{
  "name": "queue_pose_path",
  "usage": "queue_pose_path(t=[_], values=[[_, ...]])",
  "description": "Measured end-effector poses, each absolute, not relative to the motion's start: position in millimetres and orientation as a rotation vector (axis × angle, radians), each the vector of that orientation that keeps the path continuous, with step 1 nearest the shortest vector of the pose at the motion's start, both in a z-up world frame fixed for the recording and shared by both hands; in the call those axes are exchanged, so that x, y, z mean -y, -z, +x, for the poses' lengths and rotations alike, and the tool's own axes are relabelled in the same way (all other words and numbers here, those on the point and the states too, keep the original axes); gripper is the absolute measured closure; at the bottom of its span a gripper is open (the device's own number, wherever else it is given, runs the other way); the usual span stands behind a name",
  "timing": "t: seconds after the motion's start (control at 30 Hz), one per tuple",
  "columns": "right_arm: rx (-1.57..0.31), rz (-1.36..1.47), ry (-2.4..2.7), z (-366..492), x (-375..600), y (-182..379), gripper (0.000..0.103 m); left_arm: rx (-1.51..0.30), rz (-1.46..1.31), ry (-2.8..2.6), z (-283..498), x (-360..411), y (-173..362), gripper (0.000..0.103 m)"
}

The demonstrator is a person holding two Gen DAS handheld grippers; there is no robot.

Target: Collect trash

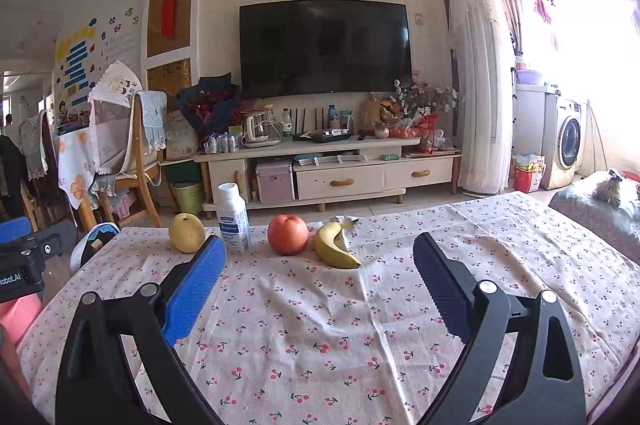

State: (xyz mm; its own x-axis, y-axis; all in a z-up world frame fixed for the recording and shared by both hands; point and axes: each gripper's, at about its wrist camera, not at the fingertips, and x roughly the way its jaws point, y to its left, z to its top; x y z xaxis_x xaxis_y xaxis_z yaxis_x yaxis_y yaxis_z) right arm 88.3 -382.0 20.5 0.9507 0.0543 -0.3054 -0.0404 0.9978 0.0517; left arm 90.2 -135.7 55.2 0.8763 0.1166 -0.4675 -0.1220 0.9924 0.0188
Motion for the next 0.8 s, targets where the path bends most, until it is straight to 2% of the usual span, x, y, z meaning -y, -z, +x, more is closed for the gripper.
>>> queue_pose_path(t=[0.8], values=[[-0.330,0.033,-0.047,99.3,383.2,-15.0,0.009,-0.504,0.006,-0.113,97.0,141.6,-47.4,0.004]])
